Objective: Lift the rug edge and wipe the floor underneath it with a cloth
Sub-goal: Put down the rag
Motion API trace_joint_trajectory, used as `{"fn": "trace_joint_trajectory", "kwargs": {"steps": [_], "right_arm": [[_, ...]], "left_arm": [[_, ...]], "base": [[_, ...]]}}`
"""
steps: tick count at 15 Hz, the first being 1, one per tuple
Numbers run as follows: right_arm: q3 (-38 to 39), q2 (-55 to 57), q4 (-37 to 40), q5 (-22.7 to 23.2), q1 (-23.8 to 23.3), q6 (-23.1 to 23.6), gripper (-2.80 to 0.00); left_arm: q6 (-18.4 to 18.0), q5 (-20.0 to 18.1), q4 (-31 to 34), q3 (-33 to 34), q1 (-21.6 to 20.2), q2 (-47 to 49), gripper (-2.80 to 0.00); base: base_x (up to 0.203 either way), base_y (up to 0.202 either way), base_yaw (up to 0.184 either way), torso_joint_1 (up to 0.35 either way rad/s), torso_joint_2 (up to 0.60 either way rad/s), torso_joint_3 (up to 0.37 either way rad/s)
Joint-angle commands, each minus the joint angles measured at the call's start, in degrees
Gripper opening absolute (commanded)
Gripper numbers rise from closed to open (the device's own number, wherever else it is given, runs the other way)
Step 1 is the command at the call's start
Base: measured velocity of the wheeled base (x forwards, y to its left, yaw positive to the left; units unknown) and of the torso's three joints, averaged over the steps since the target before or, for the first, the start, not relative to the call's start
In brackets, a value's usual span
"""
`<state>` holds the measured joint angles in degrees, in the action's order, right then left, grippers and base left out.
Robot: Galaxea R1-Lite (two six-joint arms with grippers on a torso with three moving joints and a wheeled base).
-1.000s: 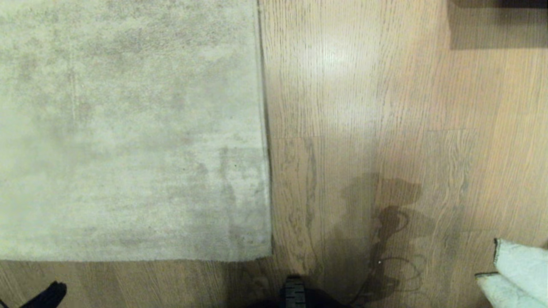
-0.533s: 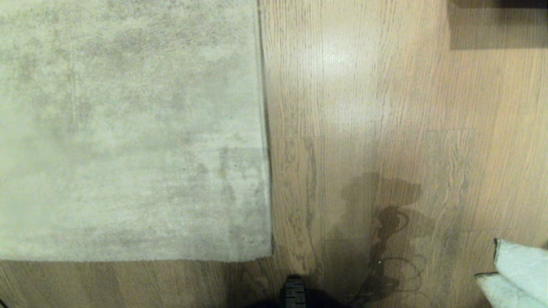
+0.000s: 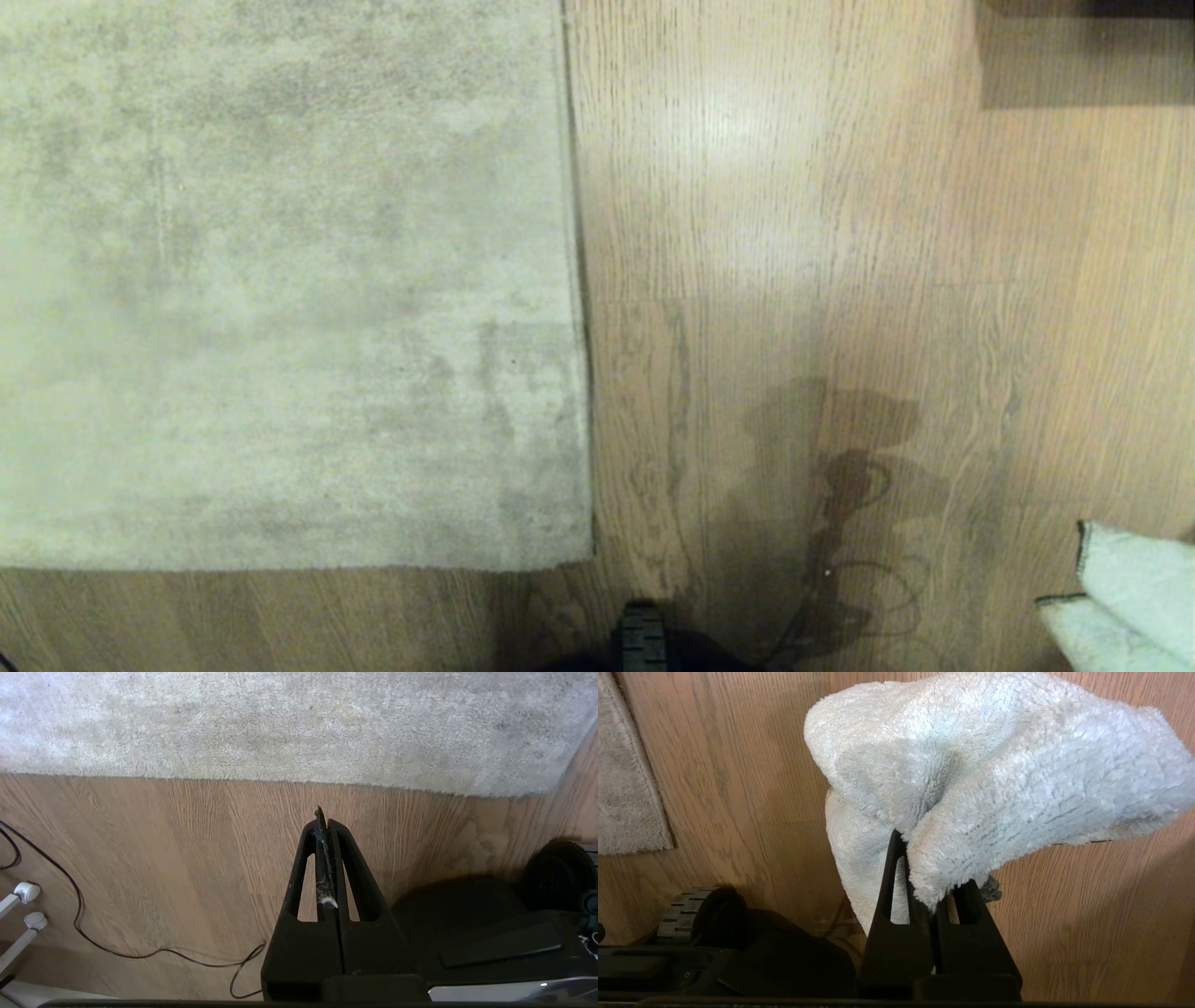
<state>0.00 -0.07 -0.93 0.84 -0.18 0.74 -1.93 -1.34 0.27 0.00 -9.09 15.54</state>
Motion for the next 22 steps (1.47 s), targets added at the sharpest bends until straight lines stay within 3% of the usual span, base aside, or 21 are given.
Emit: {"fn": "trace_joint_trajectory", "kwargs": {"steps": [1,6,11,14,19,22], "right_arm": [[0.0,0.1,0.0,0.0,0.0,0.0,-2.8],[0.0,0.1,0.0,0.0,0.0,0.0,-2.8],[0.0,0.1,0.0,0.0,0.0,0.0,-2.8],[0.0,0.1,0.0,0.0,0.0,0.0,-2.8],[0.0,0.1,0.0,0.0,0.0,0.0,-2.8],[0.0,0.1,0.0,0.0,0.0,0.0,-2.8]], "left_arm": [[0.0,0.0,0.0,0.0,0.0,0.2,-2.8],[0.0,0.0,0.0,0.0,0.0,0.2,-2.8],[0.0,0.0,0.0,0.0,2.9,0.3,-2.8],[0.1,0.0,0.0,0.0,12.0,-0.3,-2.8],[0.1,0.2,0.0,0.0,9.4,-14.9,-2.8],[0.7,0.5,0.0,0.0,9.2,-15.5,-2.8]], "base": [[0.0,0.0,0.0,0.0,0.0,0.0],[0.0,0.0,0.0,0.0,0.0,0.0],[0.0,0.0,0.0,0.0,0.0,0.0],[0.0,0.0,0.0,0.0,0.0,0.0],[0.0,0.0,0.0,0.0,0.0,0.0],[0.0,0.0,0.0,0.0,0.0,0.0]]}}
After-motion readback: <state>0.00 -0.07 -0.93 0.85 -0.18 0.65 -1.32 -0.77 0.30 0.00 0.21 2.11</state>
